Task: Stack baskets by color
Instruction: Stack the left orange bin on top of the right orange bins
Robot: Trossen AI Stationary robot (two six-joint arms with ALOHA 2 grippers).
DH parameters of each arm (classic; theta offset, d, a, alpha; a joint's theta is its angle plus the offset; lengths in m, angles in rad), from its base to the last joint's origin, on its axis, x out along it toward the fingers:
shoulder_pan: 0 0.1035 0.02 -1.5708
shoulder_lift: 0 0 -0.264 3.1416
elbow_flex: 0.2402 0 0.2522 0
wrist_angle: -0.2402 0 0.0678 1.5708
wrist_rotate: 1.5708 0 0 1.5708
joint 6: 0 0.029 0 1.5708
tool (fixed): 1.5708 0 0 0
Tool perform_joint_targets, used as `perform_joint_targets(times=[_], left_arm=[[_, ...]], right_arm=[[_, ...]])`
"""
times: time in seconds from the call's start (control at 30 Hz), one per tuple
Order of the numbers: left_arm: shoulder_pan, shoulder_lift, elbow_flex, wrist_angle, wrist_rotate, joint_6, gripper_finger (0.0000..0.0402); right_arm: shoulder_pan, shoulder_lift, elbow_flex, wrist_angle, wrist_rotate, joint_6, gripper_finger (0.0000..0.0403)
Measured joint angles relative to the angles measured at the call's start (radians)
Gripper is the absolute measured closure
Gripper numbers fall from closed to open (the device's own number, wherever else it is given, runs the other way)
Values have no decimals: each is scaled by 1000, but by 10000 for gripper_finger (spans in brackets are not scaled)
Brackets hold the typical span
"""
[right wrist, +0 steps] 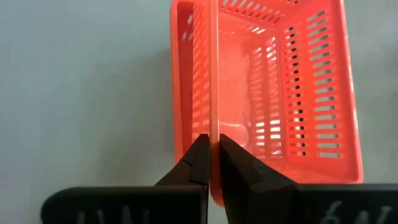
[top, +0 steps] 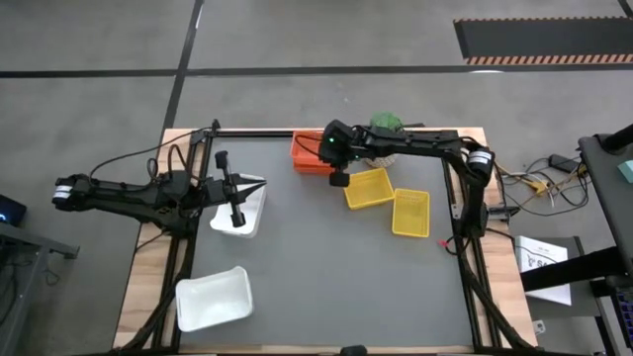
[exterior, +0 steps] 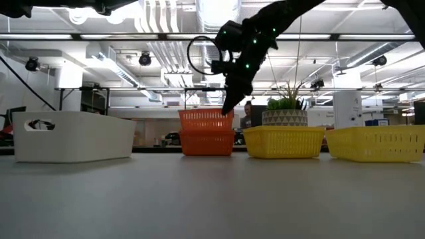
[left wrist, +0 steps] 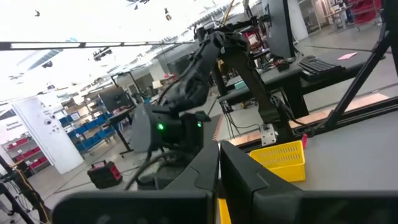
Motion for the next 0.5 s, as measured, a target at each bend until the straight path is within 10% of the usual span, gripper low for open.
perform_joint_targets(times=[0.5], left_arm=[[0,7,0,2,0,20,402]], right_arm=[[0,52,-58,57,35,41,317]])
